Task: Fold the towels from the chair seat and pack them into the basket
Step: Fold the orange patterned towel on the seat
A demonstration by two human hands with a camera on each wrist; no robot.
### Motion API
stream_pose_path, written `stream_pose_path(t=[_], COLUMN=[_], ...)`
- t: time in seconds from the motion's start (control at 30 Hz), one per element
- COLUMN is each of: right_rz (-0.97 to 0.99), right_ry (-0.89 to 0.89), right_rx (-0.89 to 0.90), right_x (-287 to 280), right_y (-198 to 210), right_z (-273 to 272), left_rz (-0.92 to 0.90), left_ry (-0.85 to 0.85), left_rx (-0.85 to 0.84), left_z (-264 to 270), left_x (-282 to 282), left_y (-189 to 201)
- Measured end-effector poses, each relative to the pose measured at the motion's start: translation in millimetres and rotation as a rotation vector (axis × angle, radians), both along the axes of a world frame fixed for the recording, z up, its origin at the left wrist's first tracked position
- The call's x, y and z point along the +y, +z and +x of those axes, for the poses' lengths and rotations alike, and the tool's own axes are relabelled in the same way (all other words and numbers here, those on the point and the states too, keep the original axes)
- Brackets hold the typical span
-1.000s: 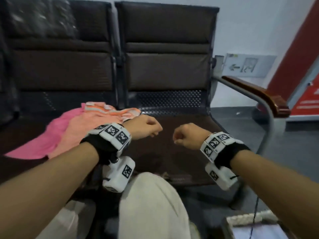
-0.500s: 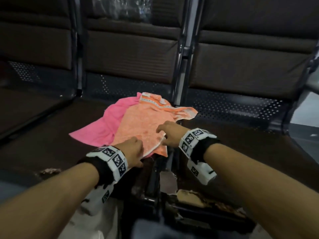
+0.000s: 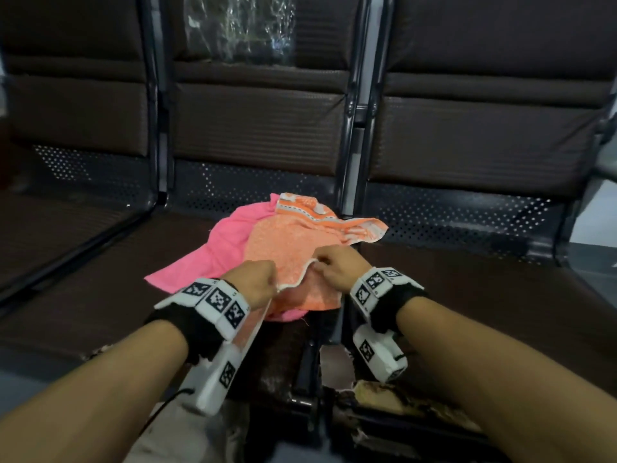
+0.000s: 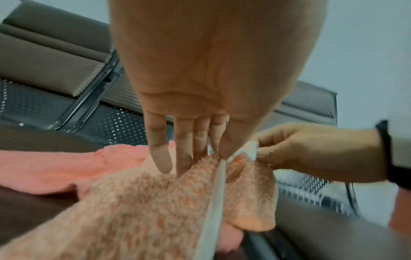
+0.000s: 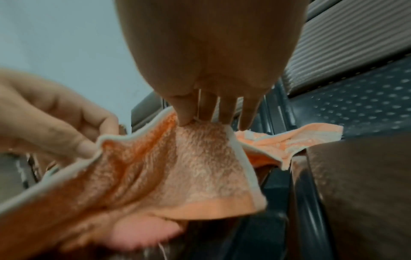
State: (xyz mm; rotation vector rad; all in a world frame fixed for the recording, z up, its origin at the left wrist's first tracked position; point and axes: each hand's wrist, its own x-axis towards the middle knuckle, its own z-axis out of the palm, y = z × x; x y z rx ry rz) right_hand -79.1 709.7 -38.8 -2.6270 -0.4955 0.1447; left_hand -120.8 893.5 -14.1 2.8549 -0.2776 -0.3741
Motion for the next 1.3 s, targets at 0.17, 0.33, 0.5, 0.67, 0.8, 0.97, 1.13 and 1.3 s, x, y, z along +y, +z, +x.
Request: stream_pose_path(t=[0.17,0.33,0.5,0.67,0.8,0.97,1.13,1.3], right_rz=[0.243,0.31,0.371,0.257,-0.237,-0.188,0.434,0.803], right_ry=[-0.161,-0.238,-0.251,-0.24,-0.177,-0.203,-0.465,-0.605], right_rx=[-0.09,-0.295,-0.394,-0.192,-0.025,0.041,-0.368,-0.506], right_x=[-36,-68,-116,-159,-189,-221,-227,-219], right_y=[56,107,126,83,47,30,58,66], right_z=[-25,-52,-87,-104,-94,-73,-55,-45], left_rz=[-0.393,-0.698,-0.742,-0.849,-1.158,-1.306,-1.239,-1.265], left_ry=[0.12,0.047,-0.11,-0.101,0.151,0.363,0.395,0.325], left_rx=[-0.18,-0.314,-0.318,-0.366,-0.316,-0.291,-0.307,-0.228], left_z=[-10,-25,-35,-28,-10,13,25,27], left_x=[-17,-55,-91,-113,-120,-114,-127,-149], left_y=[35,58,63,58,65,69,60,51])
